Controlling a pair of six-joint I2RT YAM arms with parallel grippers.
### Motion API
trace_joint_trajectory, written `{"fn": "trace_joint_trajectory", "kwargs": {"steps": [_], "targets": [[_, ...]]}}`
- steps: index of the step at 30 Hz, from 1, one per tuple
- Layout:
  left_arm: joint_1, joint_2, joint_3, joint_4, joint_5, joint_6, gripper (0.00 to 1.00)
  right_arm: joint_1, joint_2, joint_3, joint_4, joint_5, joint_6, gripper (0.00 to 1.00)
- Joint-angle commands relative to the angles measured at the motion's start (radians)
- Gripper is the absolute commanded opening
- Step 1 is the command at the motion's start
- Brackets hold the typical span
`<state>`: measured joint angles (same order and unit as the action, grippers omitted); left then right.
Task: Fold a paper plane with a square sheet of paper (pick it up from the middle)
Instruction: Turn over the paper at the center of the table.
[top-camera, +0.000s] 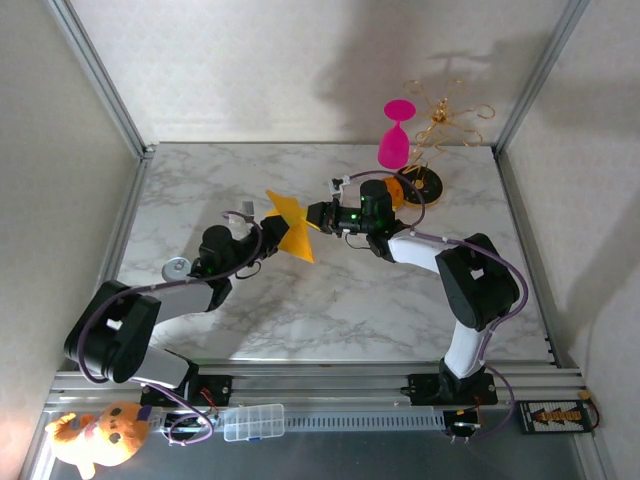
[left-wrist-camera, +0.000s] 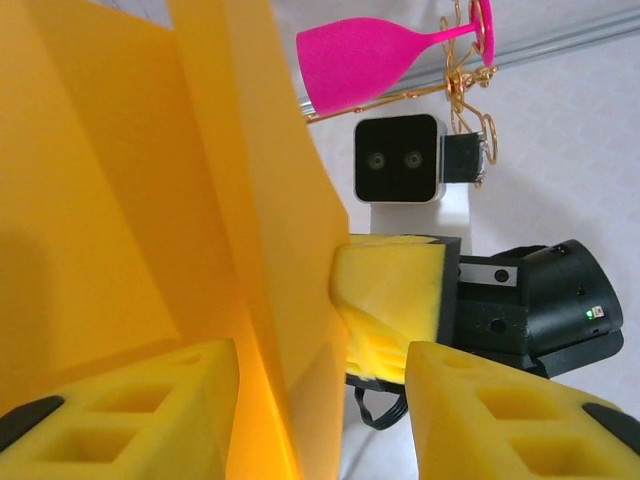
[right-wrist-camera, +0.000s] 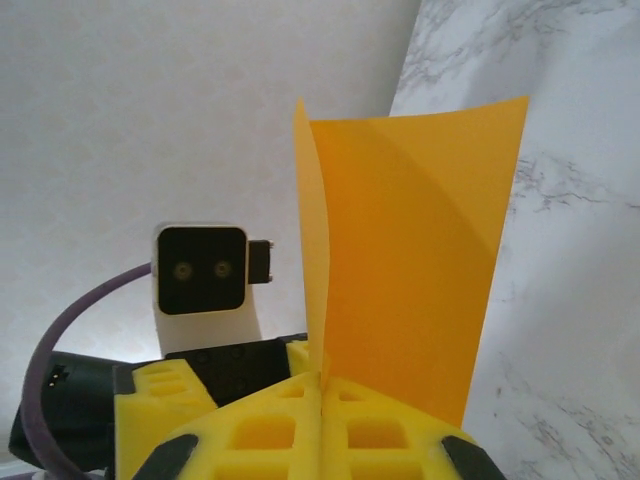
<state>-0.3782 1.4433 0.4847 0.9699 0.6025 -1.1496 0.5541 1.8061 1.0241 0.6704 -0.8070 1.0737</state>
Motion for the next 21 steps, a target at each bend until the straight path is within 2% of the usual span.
{"fn": "trace_joint_trajectory", "kwargs": {"steps": [1, 6, 13, 17, 21], "targets": [[-0.01, 0.014, 0.035, 0.067, 0.039, 0.005, 0.45, 0.0, -0.021, -0.014, 0.076, -0.039, 0.048, 0.04], [-0.013, 0.028, 0.046, 0.092, 0.048, 0.004, 0.38, -0.002, -0.011, -0.013, 0.1, -0.057, 0.077, 0.04], [-0.014, 0.041, 0.046, 0.123, 0.032, 0.01, 0.22, -0.001, -0.005, 0.009, 0.065, -0.067, 0.079, 0.08], [-0.014, 0.031, 0.054, 0.076, 0.01, 0.037, 0.13, -0.016, -0.03, 0.017, -0.021, -0.03, 0.031, 0.23], [-0.013, 0.005, 0.11, -0.165, -0.043, 0.145, 0.05, -0.053, -0.103, 0.011, -0.179, 0.084, -0.09, 0.41]]}}
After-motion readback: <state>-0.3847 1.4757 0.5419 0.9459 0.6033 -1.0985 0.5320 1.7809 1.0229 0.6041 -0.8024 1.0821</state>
